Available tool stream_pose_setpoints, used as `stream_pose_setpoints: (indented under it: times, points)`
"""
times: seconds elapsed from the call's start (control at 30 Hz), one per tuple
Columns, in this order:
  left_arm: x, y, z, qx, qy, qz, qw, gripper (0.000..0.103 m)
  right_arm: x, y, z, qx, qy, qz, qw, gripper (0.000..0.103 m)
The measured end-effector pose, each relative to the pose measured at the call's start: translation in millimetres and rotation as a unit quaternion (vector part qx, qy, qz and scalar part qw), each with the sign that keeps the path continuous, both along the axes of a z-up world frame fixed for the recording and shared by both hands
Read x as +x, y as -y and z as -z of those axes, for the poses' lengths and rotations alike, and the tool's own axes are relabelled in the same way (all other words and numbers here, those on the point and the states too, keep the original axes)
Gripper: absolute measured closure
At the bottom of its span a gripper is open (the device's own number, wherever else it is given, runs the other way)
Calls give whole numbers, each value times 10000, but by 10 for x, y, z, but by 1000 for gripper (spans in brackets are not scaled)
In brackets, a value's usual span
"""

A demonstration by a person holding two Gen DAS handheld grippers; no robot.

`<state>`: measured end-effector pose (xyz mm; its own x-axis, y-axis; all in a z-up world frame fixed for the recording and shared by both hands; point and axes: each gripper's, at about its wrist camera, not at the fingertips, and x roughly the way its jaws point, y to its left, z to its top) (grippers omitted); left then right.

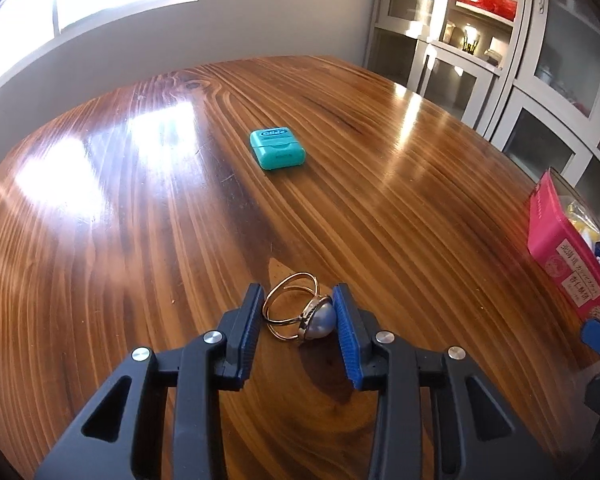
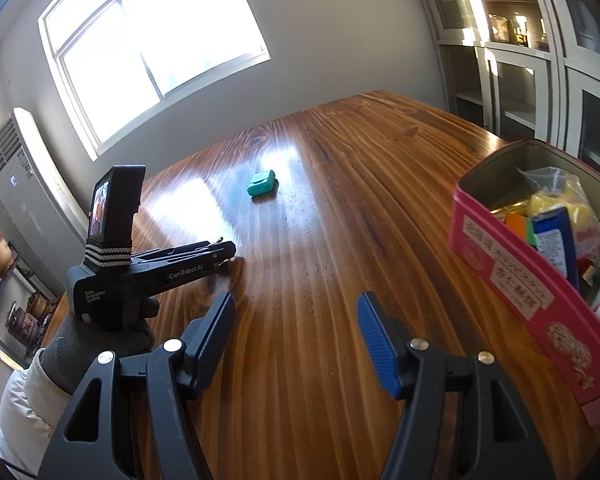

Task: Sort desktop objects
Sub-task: 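Move both open tools back to the gold pearl ring on the table, then close the left tool on the gold pearl ring while the right tool grasps the teal Glide floss case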

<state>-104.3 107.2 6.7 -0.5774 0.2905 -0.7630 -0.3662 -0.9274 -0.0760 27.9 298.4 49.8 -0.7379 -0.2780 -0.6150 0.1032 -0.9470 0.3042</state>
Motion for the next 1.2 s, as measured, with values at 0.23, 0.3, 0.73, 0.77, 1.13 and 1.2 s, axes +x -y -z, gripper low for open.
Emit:
stream_pose_setpoints:
  times: [0.23,0.3,0.73,0.77,1.13,1.2]
  points:
    - [102,104,-41,-23,-154,-39,9999,64,-382,167,11,200,123,-254,9994,35]
    - [131,194,-78,-73,-244,-116,9996,64,-566,223,27,275,169,-288,9991,35]
    - [100,872,-127,7,-327,-840,9959,64,-1711,713,148,701,381,-514,9955,49]
    - [88,897,-125,37,-317,-871,9957,64,-1804,768,149,699,386,-529,9954,50]
    - [28,979,-81,170,-177,-1011,9946,64,-2458,1145,334,840,591,-391,9939,50]
    - [-9,977,-54,169,-138,-989,9949,64,-2509,1165,364,880,615,-380,9935,50]
